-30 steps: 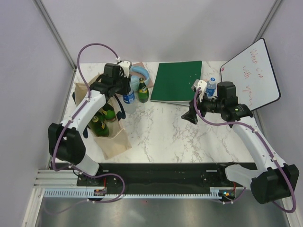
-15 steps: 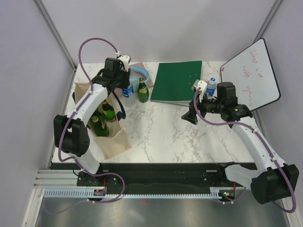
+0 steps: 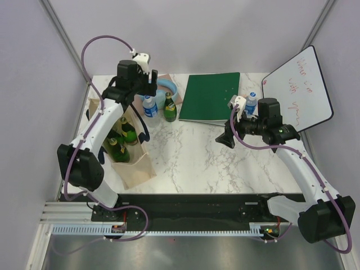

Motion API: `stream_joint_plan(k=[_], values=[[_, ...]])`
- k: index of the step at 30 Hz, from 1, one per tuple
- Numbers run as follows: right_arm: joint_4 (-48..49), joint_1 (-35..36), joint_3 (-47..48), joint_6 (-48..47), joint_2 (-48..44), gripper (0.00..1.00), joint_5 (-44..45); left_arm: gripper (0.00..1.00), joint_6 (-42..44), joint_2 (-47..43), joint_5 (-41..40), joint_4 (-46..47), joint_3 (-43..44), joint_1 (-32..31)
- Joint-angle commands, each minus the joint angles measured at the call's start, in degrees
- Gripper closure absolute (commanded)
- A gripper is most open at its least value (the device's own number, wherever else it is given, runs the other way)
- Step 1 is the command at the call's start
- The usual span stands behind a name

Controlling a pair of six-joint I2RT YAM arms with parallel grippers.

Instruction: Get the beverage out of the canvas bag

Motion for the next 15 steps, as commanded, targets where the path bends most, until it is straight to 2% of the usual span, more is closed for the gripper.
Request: stream_joint_plan(k=[1,4,7,15], values=[[1.81,-0.16,0.36,0.26,-0.92,0.02,-0.53,0.09,-2.18,-8.50,-0.08,3.45,4.85,0.34],[1.90,-0.25,0.53,0.26,-0.48,0.02,-0.44,0.00,-4.63,-12.73,-0.79,3.27,3.98,0.43],[1.90,-0.25,0.88,0.26,-0.05,0.02,-0.27,0.00,-7.53,-18.97,-0.61,0.73,2.31,0.69],[1.81,-0.34,2.73,0.35,1.97,0.02,0.26,0.00,-16.94,-36.09,0.09,-15.78,-4.45,1.22]])
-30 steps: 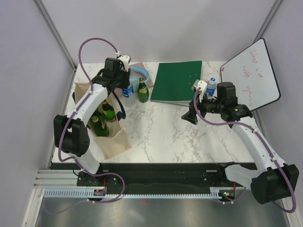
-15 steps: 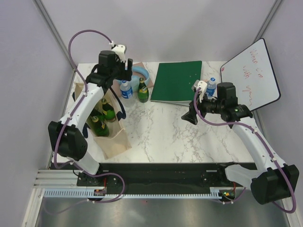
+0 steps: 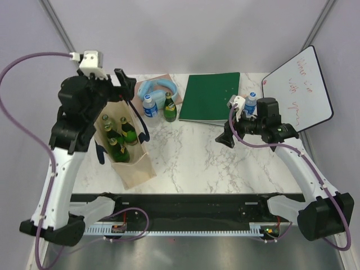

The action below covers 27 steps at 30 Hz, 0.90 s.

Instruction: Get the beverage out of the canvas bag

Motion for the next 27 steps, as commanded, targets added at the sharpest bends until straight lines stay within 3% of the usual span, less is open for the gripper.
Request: stream_joint_plan(k=[1,5,10,27], values=[[1.83,-0.29,2.88,0.35,1.30,0.02,0.08,0.00,-10.16,-7.75,0.03,-11.23,-6.44,0.24],[1.83,-0.30,3.41,0.35,2.70,0.02,0.08,0.00,-17.11,-11.36,-3.39,-19.66,-8.66,0.24],[1.75,-0.29,3.59,0.35,3.15,0.02,0.17,0.00,-21.17,-14.44,-4.90,-21.87,-13.05,0.32],[1.75,-0.29,1.21,0.79,1.12,0.02,1.75,0.05,-25.83,-4.87,-13.86,-25.57,-13.50,0.85]])
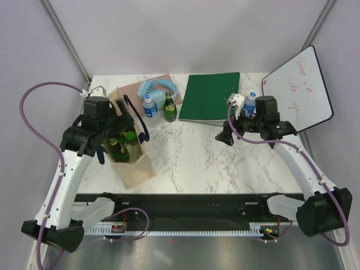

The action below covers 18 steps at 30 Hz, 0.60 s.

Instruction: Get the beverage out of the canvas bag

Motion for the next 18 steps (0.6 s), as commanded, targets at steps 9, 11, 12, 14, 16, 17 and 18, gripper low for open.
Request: stream_joint_plan(k=[9,11,12,14,16,17,18], values=[[1.66,-0.16,0.05,0.18,-0.99,0.02,0.18,0.25,-1.69,6.38,-2.31,2.95,0.34,3.75],[1.75,-0.25,-0.29,0.09,-1.17,0.02,0.18,0.32,-0.47,7.52,-1.88,3.57,-0.01,4.80],[1.75,-0.16,-0.38,0.09,-1.26,0.02,0.18,0.35,0.15,8.13,-1.53,3.83,0.07,5.07],[1.75,-0.16,-0.65,0.09,-1.43,0.02,0.27,0.44,1.99,10.50,-0.39,4.36,0.25,6.04],[1.75,-0.16,-0.65,0.00,-1.61,0.02,0.44,0.47,3.22,12.26,0.06,4.80,0.86,6.65],[1.75,-0.16,-0.73,0.00,-1.70,0.02,0.53,0.49,4.62,14.10,0.06,4.71,1.47,6.65],[1.75,-0.25,-0.74,0.00,-1.70,0.02,0.53,0.50,5.16,14.81,0.06,4.71,1.74,6.65]])
